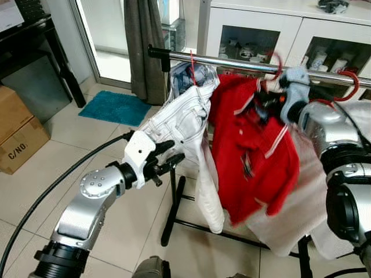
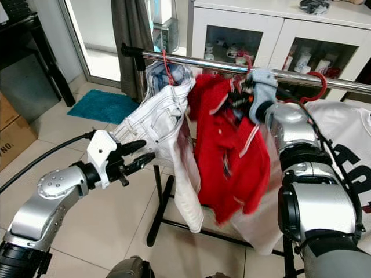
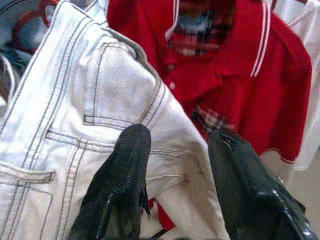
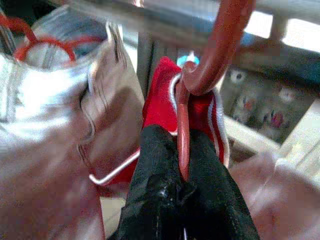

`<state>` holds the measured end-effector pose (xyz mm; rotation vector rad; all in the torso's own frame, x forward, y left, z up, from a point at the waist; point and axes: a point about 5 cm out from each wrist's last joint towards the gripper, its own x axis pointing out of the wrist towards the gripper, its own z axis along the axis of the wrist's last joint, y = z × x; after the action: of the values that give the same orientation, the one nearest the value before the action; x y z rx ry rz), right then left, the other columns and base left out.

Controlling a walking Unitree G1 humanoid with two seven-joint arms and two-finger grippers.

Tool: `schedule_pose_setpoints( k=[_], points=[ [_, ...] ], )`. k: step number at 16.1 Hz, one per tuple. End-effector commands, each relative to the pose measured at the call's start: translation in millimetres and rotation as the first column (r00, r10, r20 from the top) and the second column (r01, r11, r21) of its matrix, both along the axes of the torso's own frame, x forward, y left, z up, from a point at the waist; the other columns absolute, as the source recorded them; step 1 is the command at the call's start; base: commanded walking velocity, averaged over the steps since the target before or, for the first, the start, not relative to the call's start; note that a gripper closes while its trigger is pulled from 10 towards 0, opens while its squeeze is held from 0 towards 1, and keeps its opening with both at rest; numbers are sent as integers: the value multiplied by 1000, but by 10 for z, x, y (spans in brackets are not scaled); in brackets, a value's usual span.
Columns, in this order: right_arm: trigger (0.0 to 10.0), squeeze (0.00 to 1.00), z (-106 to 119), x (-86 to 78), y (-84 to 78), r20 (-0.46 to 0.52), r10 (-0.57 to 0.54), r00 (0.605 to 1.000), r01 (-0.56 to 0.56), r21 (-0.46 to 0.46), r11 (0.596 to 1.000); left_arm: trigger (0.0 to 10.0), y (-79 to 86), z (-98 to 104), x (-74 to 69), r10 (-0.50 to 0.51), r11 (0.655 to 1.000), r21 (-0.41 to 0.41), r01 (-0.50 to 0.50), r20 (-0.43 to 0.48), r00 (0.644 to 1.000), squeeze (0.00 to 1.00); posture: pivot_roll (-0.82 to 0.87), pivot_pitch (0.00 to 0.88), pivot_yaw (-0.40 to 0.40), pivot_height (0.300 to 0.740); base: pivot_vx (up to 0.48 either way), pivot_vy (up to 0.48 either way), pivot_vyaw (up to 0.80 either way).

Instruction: Hang hanger

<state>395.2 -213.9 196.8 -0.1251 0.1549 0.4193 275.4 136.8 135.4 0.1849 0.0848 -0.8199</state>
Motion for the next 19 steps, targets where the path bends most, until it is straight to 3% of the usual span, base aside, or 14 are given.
schedule_pose_setpoints(
  k=[1, 5, 12, 13, 19],
  points=[
    [0, 0, 106, -9, -52, 44, -10, 999, 9, 30, 1000, 10000, 18, -2, -16, 20, 1000, 6, -20, 10, 1000, 0, 9, 0, 31, 705, 0, 0, 0],
    [0, 0, 174, -101, -72, 78, -8, 997, 4, 46, 999, 10000, 29, -18, -21, 54, 999, 8, -54, 6, 999, 0, 5, 0, 17, 705, 0, 0, 0],
    [0, 0, -215, -592, -27, 52, -90, 995, 87, 59, 994, 10000, 41, -111, -74, 135, 991, -20, -135, -19, 991, 0, -17, 0, 9, 705, 0, 0, 0],
    [0, 0, -270, -771, 42, 49, -116, 992, 113, 67, 991, 10000, 31, -112, -58, 160, 986, -48, -161, -26, 987, 0, -36, 0, 7, 705, 0, 0, 0],
    [0, 0, -455, -966, 243, 29, -148, 989, 143, 144, 979, 10000, -73, -130, -83, 167, 983, -66, -169, -36, 985, 0, -21, 0, -14, 705, 0, 0, 0]
  ],
)
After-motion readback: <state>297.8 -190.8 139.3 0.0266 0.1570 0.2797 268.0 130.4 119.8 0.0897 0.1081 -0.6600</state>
